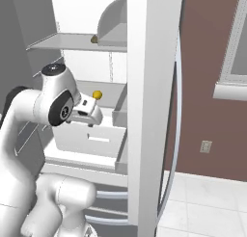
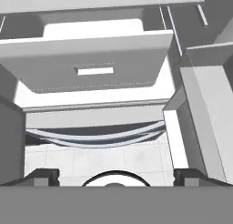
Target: Grab the garlic and lemon from the fridge, place them in the blender, close the lid, and turn on the blender to create a marinade.
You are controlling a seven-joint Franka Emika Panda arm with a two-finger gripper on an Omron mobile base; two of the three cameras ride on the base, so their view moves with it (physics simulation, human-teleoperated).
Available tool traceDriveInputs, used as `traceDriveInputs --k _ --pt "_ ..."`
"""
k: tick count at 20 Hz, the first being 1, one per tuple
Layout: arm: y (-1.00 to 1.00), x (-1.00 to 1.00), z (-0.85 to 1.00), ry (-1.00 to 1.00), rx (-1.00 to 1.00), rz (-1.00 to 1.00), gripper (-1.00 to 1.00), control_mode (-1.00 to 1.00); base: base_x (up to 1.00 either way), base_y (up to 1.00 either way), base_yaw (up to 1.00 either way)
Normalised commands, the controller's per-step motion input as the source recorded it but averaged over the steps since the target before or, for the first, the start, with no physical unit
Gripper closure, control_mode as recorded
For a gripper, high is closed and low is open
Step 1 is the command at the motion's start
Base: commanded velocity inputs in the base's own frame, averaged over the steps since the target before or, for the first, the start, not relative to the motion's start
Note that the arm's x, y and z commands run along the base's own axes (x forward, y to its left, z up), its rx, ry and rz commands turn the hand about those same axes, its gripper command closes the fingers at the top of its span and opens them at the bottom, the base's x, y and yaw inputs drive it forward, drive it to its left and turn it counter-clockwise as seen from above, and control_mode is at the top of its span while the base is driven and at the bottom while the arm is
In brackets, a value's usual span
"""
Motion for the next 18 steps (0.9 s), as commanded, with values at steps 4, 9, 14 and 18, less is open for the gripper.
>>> traceDriveInputs --k 4,9,14,18 --pt "1.00 -0.06 0.00 -0.04 0.11 0.22 -1.00 -1.00 0.00 0.00 0.00" --pt "0.97 -0.01 0.03 -0.14 0.12 0.25 -1.00 -1.00 0.00 0.00 0.00" --pt "0.63 0.08 0.24 -0.17 0.17 0.16 -1.00 -1.00 0.00 0.00 0.00" --pt "0.96 0.00 0.24 -0.15 0.05 0.09 -1.00 -1.00 0.00 0.00 0.00"
